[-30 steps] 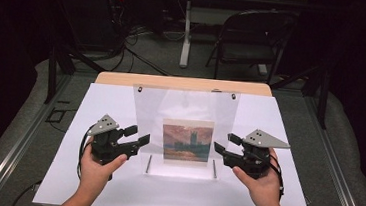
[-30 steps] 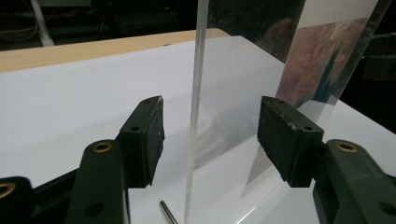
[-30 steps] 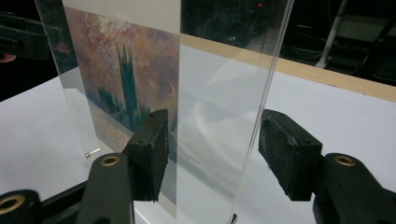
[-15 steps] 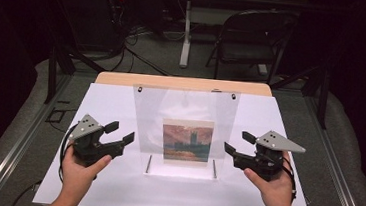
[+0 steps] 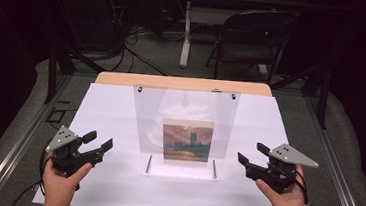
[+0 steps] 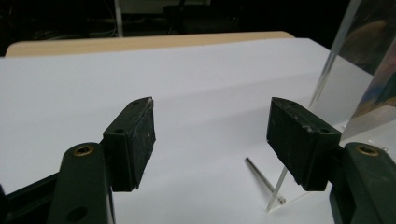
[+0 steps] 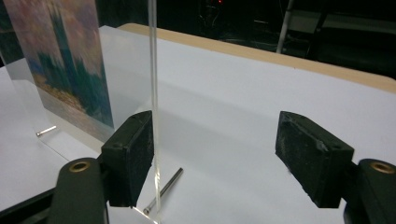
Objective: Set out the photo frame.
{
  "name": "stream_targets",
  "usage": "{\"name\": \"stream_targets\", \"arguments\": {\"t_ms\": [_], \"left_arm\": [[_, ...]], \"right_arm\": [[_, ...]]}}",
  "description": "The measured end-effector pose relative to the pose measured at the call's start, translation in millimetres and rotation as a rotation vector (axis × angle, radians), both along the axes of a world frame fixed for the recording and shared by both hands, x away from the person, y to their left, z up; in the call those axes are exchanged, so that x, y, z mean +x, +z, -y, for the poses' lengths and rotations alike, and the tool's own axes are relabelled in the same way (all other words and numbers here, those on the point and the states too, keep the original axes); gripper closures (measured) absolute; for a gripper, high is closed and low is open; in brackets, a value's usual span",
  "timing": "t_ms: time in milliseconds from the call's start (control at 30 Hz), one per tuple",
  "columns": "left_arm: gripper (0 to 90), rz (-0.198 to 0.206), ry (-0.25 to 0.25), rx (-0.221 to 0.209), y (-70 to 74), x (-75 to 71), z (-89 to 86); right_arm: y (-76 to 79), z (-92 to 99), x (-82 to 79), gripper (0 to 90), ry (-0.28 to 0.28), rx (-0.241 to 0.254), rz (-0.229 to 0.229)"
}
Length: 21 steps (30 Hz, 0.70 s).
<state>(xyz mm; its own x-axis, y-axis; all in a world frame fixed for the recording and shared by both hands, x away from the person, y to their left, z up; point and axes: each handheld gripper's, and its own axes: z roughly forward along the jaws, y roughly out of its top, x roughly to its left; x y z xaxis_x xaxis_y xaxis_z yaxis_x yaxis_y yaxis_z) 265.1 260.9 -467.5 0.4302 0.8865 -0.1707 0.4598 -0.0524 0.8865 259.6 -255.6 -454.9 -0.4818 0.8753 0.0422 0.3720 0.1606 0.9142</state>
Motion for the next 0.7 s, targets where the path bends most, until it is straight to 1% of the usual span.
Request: {"name": "stream_targets", "arguments": {"t_ms": [67, 100, 167, 200, 233, 300, 367, 400, 433, 500, 533, 567, 600, 633, 667, 700], "left_arm": [[32.6, -0.015, 0.017, 0.014, -9.6, -0.8, -2.7], [32.6, -0.02, 0.021, 0.011, -14.0, -0.9, -4.0], [32.6, -0.034, 0.022, -0.001, -21.6, -1.0, -7.2], [32.6, -0.042, 0.027, 0.002, -25.3, -1.0, -8.0], [32.7, -0.048, 0.032, 0.006, -29.0, -0.8, -8.5], [32.8, -0.054, 0.041, 0.022, -37.2, -0.1, -8.6], [32.8, -0.055, 0.045, 0.047, -43.7, 0.8, -7.3], [33.2, -0.054, 0.04, 0.054, -45.8, 1.3, -6.9], [33.6, -0.061, 0.032, 0.059, -47.9, 1.6, -6.0], [33.8, -0.064, 0.012, 0.06, -51.6, 2.1, -4.2], [34.0, -0.061, 0.007, 0.067, -53.3, 2.4, -3.4], [34.0, -0.064, 0.004, 0.074, -54.8, 2.7, -2.5], [34.1, -0.068, 0.001, 0.079, -56.4, 3.3, -1.9], [34.1, -0.069, -0.004, 0.073, -58.5, 3.9, -1.1], [34.1, -0.071, -0.009, 0.071, -60.5, 4.3, -0.4], [34.1, -0.076, -0.018, 0.079, -62.4, 4.9, 0.6]], "right_arm": [[-8.0, 1.5, -1.4, 28.5, -0.008, -0.002, -0.027], [-13.5, 1.4, -1.9, 28.7, -0.02, 0.006, -0.029], [-22.8, 1.7, -3.7, 28.9, -0.036, -0.016, -0.039], [-26.9, 1.5, -4.4, 29.0, -0.04, -0.031, -0.04], [-31.3, 1.1, -4.7, 29.2, -0.045, -0.035, -0.038], [-39.1, 0.9, -3.7, 29.3, -0.045, -0.037, -0.041], [-46.2, 1.1, -1.3, 29.3, -0.047, -0.046, -0.043], [-48.6, 1.5, -0.2, 29.3, -0.047, -0.056, -0.045], [-50.4, 1.3, 0.1, 29.4, -0.05, -0.056, -0.05], [-55.5, 1.4, 1.1, 29.5, -0.051, -0.06, -0.049], [-57.7, 0.6, 0.8, 29.5, -0.052, -0.054, -0.052], [-59.9, 0.3, 1.3, 29.5, -0.047, -0.057, -0.042], [-60.8, 0.6, 1.1, 29.5, -0.041, -0.068, -0.048], [-62.7, 0.2, 1.5, 29.5, -0.04, -0.065, -0.044], [-64.5, -0.6, 1.7, 29.5, -0.042, -0.052, -0.047], [-66.3, -0.5, 2.4, 29.7, -0.042, -0.056, -0.052]]}}
